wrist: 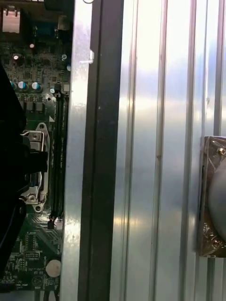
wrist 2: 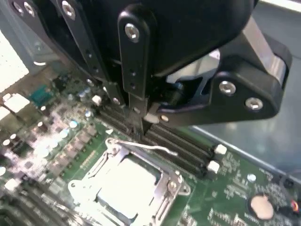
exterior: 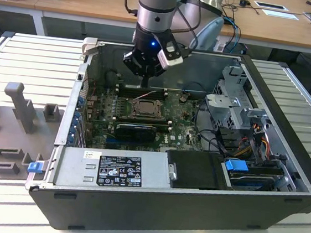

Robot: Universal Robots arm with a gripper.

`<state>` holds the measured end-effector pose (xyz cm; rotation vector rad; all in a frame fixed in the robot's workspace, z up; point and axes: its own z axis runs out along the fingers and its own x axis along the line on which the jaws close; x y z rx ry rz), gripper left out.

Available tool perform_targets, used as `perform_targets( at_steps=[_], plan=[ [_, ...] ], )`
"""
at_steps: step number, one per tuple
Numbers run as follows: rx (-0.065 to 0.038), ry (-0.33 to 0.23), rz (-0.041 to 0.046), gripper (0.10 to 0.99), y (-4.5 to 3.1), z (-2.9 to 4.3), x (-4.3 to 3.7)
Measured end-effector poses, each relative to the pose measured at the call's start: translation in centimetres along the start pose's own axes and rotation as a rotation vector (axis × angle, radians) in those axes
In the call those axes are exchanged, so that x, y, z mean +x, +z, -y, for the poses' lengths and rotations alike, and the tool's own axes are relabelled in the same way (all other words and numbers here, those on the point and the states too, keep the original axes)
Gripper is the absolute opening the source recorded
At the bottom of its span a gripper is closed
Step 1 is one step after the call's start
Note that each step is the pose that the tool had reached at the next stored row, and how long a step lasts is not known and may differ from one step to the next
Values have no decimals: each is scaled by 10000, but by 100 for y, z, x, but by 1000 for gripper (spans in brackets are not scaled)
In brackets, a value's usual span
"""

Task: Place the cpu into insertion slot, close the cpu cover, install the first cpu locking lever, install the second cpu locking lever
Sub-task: 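Install the first cpu locking lever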

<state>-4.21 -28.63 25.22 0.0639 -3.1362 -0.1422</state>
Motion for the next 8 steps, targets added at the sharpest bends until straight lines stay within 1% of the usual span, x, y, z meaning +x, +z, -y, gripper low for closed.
perform_targets(
  at_steps=[1, 2, 3, 8],
  plan=[
    [-238, -1, 9, 106, 92, 15, 1],
    [-239, -3, 10, 106, 214, 29, -56],
    [-239, -2, 10, 106, 239, 32, -82],
    [-238, -2, 9, 106, 280, 40, -107]
  ],
)
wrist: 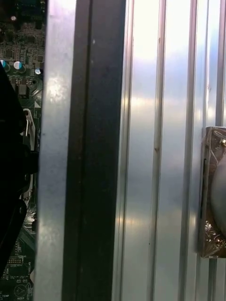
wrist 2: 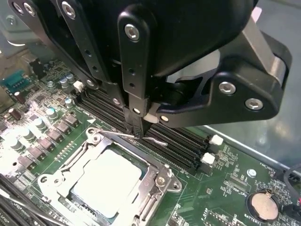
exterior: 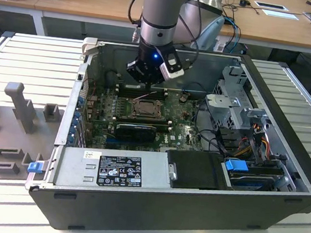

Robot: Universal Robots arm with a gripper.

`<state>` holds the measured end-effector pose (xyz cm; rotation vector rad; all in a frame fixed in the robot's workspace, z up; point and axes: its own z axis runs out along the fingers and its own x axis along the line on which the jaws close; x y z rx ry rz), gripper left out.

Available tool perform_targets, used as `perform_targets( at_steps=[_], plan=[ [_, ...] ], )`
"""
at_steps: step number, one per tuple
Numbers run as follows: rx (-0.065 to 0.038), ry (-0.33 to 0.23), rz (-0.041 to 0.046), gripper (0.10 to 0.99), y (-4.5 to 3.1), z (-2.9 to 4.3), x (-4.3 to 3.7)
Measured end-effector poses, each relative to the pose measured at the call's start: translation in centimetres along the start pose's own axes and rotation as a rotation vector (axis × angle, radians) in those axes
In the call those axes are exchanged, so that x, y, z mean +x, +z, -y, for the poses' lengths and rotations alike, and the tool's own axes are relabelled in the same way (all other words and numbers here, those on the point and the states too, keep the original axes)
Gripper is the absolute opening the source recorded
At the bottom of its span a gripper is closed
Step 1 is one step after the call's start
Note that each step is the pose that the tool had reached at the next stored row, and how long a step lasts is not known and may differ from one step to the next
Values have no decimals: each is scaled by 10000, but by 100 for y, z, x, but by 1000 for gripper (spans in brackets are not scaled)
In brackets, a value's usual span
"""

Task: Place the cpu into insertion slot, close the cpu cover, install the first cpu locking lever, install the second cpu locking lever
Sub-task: 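Install the first cpu locking lever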

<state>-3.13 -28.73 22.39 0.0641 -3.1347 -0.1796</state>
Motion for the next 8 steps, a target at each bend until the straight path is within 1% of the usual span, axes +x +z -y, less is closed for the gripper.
perform_targets(
  at_steps=[4, 8],
  plan=[
    [1, -1, 0, 106, 12, 18, -41],
    [-1, 0, 0, 106, 25, 35, -58]
  ],
)
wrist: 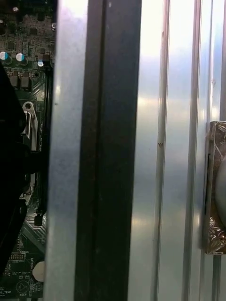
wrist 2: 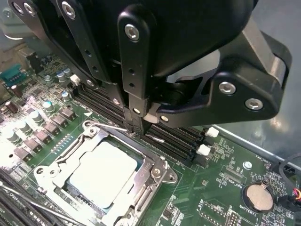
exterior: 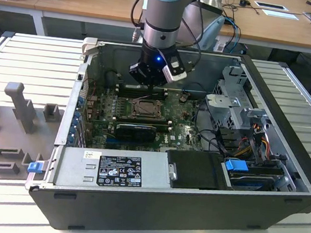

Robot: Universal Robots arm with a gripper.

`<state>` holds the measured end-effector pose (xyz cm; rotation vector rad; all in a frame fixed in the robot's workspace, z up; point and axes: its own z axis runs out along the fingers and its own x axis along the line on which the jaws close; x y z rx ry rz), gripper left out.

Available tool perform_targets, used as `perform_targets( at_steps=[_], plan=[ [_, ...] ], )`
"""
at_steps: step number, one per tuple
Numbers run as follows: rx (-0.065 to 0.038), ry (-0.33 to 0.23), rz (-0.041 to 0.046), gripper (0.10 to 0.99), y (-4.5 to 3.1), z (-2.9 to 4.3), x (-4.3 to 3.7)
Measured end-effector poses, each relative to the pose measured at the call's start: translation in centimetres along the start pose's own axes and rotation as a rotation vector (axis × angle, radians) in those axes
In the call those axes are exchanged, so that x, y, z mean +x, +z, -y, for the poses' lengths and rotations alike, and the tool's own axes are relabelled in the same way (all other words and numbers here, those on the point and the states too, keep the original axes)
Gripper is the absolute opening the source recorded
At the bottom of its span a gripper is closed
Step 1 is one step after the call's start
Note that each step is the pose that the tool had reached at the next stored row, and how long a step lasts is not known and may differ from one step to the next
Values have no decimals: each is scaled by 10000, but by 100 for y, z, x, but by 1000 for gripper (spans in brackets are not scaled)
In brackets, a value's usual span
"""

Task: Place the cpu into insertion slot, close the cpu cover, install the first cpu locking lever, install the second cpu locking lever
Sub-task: 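Install the first cpu locking lever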

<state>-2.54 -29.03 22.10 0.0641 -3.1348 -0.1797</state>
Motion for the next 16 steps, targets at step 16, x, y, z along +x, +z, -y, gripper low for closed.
perform_targets(
  at_steps=[16],
  plan=[
    [10, -129, -17, 106, 130, 8, -104]
  ],
)
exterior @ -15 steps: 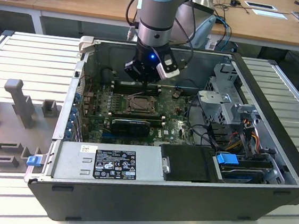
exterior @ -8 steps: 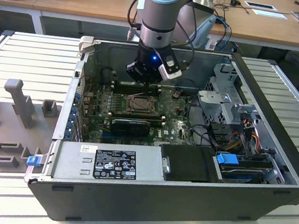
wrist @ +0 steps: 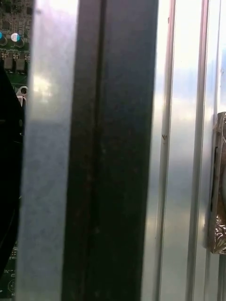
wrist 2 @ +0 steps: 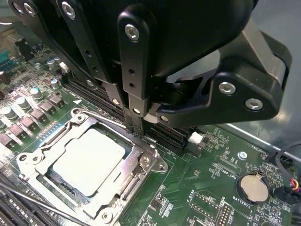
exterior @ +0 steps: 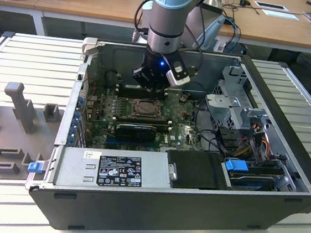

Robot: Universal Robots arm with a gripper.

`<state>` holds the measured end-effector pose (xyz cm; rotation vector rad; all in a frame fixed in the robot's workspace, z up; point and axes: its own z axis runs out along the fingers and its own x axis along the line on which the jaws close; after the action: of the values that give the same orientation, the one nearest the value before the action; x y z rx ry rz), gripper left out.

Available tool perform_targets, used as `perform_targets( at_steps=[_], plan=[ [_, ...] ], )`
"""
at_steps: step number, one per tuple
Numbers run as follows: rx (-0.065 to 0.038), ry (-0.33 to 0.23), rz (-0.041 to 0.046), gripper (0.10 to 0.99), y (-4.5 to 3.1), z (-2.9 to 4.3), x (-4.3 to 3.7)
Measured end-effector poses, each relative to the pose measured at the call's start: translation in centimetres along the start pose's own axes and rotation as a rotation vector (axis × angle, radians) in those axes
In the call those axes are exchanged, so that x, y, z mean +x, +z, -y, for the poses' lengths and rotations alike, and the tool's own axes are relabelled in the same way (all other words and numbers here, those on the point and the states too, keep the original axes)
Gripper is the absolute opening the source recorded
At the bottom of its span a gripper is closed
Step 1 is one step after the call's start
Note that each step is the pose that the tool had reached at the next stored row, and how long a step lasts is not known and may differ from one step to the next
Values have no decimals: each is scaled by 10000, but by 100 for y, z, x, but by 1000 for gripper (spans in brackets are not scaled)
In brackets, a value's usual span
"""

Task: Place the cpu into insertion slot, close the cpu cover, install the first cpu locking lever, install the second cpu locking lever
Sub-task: 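Install the first cpu locking lever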

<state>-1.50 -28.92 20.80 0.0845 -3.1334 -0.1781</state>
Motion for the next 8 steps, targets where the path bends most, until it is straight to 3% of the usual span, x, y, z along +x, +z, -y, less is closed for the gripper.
perform_targets(
  at_steps=[8],
  plan=[
    [68, -1, -4, 106, 34, -3, -9]
  ],
)
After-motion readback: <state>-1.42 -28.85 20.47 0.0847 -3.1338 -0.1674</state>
